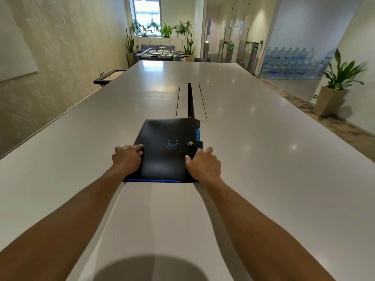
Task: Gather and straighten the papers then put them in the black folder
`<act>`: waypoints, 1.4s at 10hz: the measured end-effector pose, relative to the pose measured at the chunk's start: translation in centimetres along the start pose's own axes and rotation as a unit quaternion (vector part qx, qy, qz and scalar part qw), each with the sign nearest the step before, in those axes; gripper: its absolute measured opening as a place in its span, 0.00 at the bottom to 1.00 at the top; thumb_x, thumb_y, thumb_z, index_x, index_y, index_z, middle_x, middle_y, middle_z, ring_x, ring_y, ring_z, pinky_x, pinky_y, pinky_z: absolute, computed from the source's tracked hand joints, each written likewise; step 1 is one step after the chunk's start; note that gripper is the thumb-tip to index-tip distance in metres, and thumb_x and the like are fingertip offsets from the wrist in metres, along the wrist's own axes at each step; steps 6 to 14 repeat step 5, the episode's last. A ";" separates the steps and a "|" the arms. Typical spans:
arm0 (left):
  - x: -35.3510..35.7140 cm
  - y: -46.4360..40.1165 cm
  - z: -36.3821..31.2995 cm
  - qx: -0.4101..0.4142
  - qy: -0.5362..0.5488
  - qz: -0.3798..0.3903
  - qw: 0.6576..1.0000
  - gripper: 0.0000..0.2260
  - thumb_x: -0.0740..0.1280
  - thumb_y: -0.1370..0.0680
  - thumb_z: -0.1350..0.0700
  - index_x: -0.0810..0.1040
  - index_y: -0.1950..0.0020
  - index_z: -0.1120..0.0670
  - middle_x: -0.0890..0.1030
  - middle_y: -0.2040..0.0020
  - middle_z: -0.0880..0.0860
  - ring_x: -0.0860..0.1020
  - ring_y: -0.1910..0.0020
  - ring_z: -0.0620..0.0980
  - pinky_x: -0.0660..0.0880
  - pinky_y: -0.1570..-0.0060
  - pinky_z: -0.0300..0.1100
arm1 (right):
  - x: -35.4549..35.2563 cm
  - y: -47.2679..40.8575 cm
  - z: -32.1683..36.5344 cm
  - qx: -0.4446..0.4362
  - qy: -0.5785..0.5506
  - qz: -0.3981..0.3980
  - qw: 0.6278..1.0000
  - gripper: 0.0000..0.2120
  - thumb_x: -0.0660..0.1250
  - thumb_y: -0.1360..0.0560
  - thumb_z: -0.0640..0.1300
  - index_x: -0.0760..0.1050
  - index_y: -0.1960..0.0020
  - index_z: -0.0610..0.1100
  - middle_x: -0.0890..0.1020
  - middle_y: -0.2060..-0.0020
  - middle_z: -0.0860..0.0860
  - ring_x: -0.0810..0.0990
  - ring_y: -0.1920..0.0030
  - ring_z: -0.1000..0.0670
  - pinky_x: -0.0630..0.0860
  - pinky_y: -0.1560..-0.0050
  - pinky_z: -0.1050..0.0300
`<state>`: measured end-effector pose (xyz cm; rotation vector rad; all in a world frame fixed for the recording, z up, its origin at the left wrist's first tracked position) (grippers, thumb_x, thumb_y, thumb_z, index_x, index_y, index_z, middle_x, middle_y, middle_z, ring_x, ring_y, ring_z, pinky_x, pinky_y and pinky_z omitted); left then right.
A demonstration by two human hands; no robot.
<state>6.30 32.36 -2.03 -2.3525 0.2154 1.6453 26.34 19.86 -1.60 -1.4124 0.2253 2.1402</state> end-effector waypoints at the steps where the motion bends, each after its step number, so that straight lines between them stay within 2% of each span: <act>1: -0.2 0.3 0.4 -0.003 0.047 -0.025 0.999 0.16 0.57 0.19 0.55 0.74 0.32 0.51 0.74 0.35 0.61 0.68 0.37 0.64 0.68 0.39 0.56 | -0.5 0.5 -0.1 0.006 0.000 0.013 1.000 0.27 0.57 0.22 0.60 0.67 0.33 0.42 0.71 0.40 0.43 0.78 0.46 0.43 0.73 0.51 0.52; 2: -0.5 1.2 0.8 -0.021 0.090 -0.065 0.994 0.14 0.60 0.20 0.55 0.76 0.36 0.55 0.75 0.37 0.62 0.70 0.38 0.63 0.68 0.39 0.57 | -1.3 1.1 -0.9 0.018 -0.025 0.022 0.999 0.28 0.54 0.22 0.62 0.65 0.31 0.43 0.71 0.40 0.43 0.77 0.45 0.42 0.73 0.47 0.49; 3: -1.1 3.2 0.1 -0.033 0.114 -0.095 0.988 0.13 0.62 0.20 0.56 0.76 0.37 0.57 0.74 0.38 0.62 0.72 0.40 0.62 0.70 0.40 0.56 | -2.4 2.2 -1.8 0.004 -0.037 0.020 0.999 0.25 0.53 0.21 0.60 0.69 0.35 0.43 0.75 0.43 0.44 0.78 0.46 0.43 0.74 0.48 0.49; 4: -1.5 6.3 -1.2 -0.018 0.150 -0.126 0.980 0.13 0.62 0.20 0.57 0.75 0.37 0.58 0.73 0.38 0.61 0.72 0.41 0.61 0.71 0.40 0.54 | -3.3 4.1 -2.8 -0.018 -0.046 -0.012 0.999 0.19 0.55 0.21 0.56 0.73 0.41 0.44 0.78 0.47 0.46 0.79 0.51 0.45 0.77 0.51 0.50; 5: -1.1 9.2 -2.2 0.027 0.146 -0.135 0.980 0.12 0.62 0.20 0.57 0.75 0.38 0.59 0.73 0.38 0.59 0.73 0.41 0.58 0.72 0.40 0.52 | -4.3 6.3 -3.8 -0.020 -0.039 -0.053 0.998 0.17 0.56 0.21 0.54 0.75 0.43 0.44 0.79 0.50 0.47 0.80 0.53 0.47 0.76 0.53 0.52; 14: -1.1 9.2 -2.2 0.027 0.146 -0.135 0.980 0.12 0.62 0.20 0.57 0.75 0.38 0.59 0.73 0.38 0.59 0.73 0.41 0.58 0.72 0.40 0.52 | -4.3 6.3 -3.8 -0.020 -0.039 -0.053 0.998 0.17 0.56 0.21 0.54 0.75 0.43 0.44 0.79 0.50 0.47 0.80 0.53 0.47 0.76 0.53 0.52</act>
Point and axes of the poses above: each hand's wrist, its own y-axis away from the middle knuckle, its own x-axis out of the palm, z = x × y, the point moved 1 cm from there along -y, towards the middle knuckle
